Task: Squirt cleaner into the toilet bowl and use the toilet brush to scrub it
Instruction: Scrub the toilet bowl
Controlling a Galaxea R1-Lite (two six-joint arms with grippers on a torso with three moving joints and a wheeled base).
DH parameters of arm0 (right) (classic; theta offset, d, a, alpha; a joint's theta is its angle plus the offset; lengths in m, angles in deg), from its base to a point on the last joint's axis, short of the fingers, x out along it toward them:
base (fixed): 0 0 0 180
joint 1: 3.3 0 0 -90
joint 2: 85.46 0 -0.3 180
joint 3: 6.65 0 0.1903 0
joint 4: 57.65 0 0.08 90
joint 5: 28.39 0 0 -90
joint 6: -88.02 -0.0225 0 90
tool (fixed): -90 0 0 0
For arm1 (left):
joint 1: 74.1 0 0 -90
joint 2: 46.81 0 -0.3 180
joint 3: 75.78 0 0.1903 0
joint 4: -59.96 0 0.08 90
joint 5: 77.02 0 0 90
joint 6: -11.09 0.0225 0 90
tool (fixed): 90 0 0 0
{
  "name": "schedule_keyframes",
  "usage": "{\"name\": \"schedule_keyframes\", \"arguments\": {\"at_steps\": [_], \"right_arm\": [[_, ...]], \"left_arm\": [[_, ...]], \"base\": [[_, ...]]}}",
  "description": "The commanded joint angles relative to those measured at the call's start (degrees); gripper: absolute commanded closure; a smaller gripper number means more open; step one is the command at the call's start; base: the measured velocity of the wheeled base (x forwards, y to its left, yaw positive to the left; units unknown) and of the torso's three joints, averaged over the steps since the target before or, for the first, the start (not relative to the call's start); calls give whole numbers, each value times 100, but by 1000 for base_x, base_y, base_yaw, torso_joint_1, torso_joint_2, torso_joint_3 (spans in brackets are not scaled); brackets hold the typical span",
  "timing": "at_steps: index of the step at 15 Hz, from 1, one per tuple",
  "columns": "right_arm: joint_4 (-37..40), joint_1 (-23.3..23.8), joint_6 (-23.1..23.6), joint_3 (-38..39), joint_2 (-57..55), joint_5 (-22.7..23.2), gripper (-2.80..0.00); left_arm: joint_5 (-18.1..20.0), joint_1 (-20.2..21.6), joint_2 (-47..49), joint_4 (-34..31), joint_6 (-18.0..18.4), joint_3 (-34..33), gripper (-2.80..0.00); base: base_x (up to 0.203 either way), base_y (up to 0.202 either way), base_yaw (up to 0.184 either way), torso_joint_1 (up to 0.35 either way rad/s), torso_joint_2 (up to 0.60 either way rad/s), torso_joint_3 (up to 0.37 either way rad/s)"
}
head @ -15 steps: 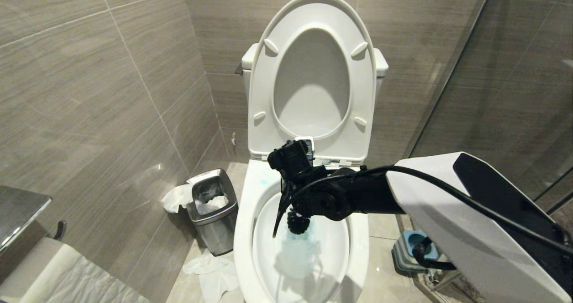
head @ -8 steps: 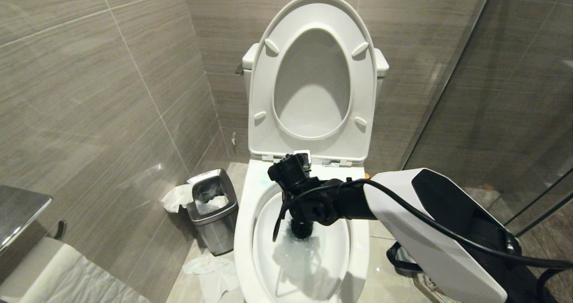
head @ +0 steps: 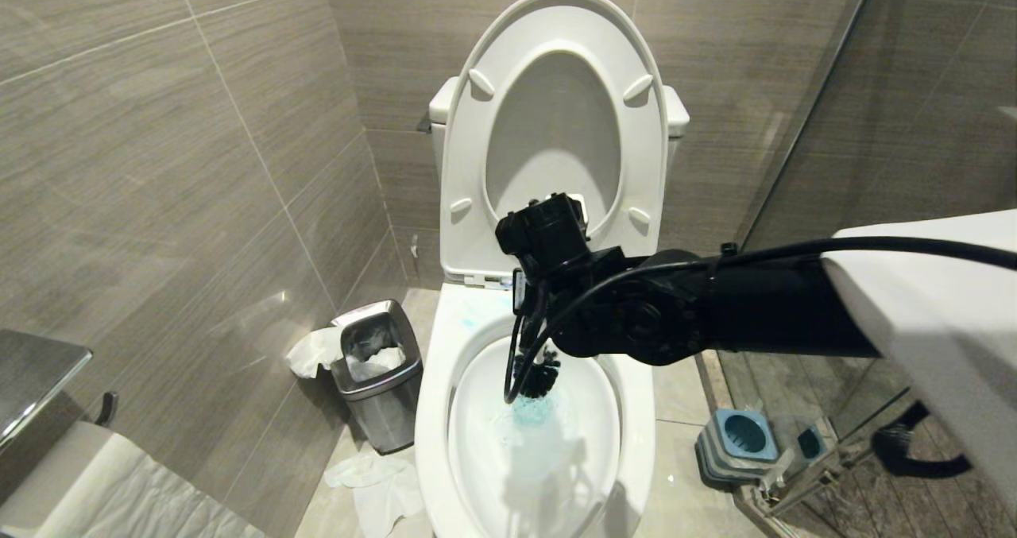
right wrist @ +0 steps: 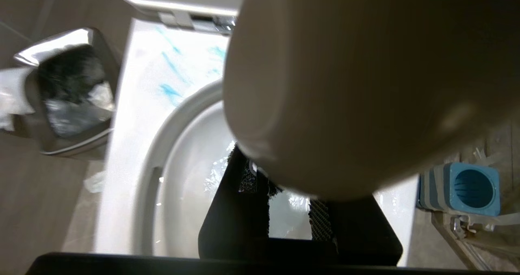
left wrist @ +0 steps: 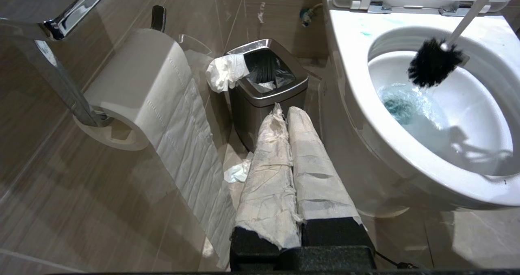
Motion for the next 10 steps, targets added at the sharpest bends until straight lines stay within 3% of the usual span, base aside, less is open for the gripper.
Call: {"name": "schedule_keyframes", "arguments": {"at_steps": [1,10], "right_arm": [[19,-24,-15,219,591,-26,0],[-12,140,-15,-536,-931,-14,0]], "left_arm": [[2,0,-1,0,0,-9,0],[2,0,-1,0,0,-9,0]], "base": [[0,0,0,0,0,0],[0,0,0,0,0,0]]}}
